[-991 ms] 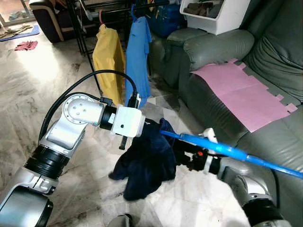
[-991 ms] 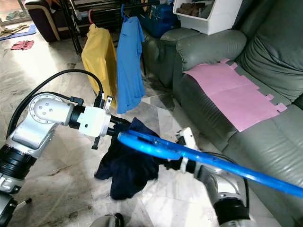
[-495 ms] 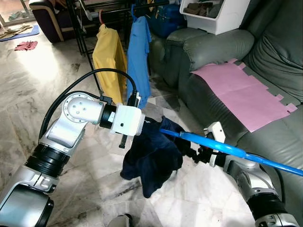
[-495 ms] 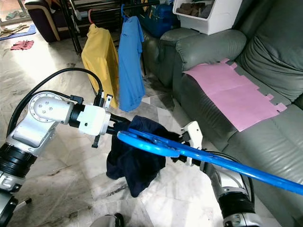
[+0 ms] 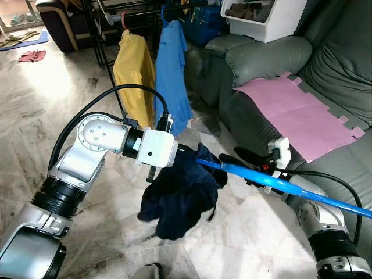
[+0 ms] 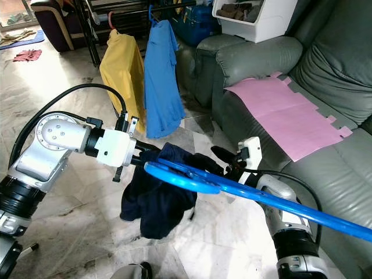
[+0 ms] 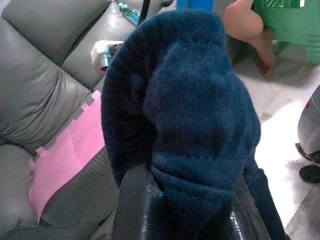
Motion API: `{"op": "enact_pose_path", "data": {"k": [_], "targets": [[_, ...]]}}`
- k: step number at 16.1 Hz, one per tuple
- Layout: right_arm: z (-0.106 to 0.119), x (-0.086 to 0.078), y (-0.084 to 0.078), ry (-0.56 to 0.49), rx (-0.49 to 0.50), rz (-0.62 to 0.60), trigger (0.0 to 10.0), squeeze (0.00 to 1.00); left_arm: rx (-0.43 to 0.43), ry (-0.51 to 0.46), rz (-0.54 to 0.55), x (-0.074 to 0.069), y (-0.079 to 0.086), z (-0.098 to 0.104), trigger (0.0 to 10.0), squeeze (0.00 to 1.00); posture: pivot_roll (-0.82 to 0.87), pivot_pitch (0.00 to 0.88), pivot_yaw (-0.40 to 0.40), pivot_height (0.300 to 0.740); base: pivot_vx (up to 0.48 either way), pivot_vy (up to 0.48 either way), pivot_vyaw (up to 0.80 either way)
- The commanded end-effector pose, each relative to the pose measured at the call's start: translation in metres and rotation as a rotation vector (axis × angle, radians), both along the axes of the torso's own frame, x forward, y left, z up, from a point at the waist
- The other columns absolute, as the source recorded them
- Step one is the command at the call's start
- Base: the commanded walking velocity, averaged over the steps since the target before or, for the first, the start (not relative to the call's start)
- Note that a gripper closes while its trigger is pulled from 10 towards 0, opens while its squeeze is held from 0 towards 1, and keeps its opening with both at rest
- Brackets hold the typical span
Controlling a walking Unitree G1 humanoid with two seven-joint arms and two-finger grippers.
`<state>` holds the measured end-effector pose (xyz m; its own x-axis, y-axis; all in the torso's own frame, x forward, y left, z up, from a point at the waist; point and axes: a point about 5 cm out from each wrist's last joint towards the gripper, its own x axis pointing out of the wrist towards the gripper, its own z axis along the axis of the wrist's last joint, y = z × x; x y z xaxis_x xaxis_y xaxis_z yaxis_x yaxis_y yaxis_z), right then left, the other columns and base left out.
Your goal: Hang hanger
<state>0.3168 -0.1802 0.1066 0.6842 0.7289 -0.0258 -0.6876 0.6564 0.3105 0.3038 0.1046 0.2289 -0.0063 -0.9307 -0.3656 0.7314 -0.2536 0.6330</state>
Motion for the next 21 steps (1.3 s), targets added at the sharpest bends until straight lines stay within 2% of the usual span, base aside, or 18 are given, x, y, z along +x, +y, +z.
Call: {"op": "enact_pose_path", "data": {"k": [1,4,7,12,13,16,17,18,19,20,21], "targets": [[-0.001,0.0,0.001,-0.001,-0.008,0.014,10.0,0.0,-0.019,-0.029,-0.021,-0.001,-0.002,0.009,0.2,0.0,0.1,0.084,0.004,0.74,0.0,0.0,0.0],[-0.015,-0.005,0.011,0.069,-0.002,0.068,10.0,0.0,-0.037,-0.047,-0.049,-0.004,-0.008,0.017,0.2,0.0,0.1,0.085,0.002,0.74,0.0,0.0,0.0],[-0.028,-0.003,0.007,0.089,-0.08,0.02,10.0,0.0,-0.048,-0.064,-0.084,-0.012,-0.012,0.026,0.0,0.0,0.11,0.087,-0.005,0.74,0.0,0.0,0.0],[-0.034,0.006,-0.01,0.033,-0.305,-0.156,10.0,0.0,-0.049,-0.062,-0.077,-0.013,-0.01,0.028,0.0,0.0,0.11,0.087,-0.007,0.74,0.0,0.0,0.0],[-0.038,0.007,-0.013,0.047,-0.344,-0.187,10.0,0.0,-0.049,-0.062,-0.077,-0.013,-0.011,0.028,0.0,0.0,0.11,0.087,-0.007,0.74,0.0,0.0,0.0],[-0.065,-0.004,-0.02,0.188,-0.397,-0.253,10.0,0.0,-0.065,-0.07,-0.075,-0.013,-0.013,0.034,0.0,0.0,0.11,0.09,-0.011,0.74,0.0,0.0,0.0],[-0.076,-0.01,-0.027,0.241,-0.445,-0.302,0.0,0.0,-0.066,-0.073,-0.066,-0.012,-0.012,0.035,0.0,0.0,0.11,0.09,-0.011,0.74,0.0,0.0,0.0],[-0.084,-0.015,-0.038,0.278,-0.511,-0.376,0.0,0.0,-0.066,-0.071,-0.051,-0.011,-0.009,0.034,0.0,0.0,0.11,0.09,-0.011,0.74,0.0,0.0,0.0],[-0.084,-0.015,-0.045,0.287,-0.516,-0.428,0.0,0.0,-0.064,-0.064,-0.032,-0.01,-0.007,0.031,0.2,0.0,0.11,0.089,-0.01,0.74,0.0,0.0,0.0],[-0.081,-0.014,-0.045,0.276,-0.469,-0.434,2.7,0.0,-0.06,-0.054,-0.021,-0.009,-0.006,0.027,0.3,0.0,0.11,0.089,-0.009,0.74,0.0,0.0,0.0],[-0.074,-0.009,-0.035,0.24,-0.349,-0.379,10.0,0.0,-0.066,-0.032,0.002,-0.007,-0.006,0.018,0.2,0.0,0.1,0.088,-0.005,0.74,0.0,0.0,0.0]]}}
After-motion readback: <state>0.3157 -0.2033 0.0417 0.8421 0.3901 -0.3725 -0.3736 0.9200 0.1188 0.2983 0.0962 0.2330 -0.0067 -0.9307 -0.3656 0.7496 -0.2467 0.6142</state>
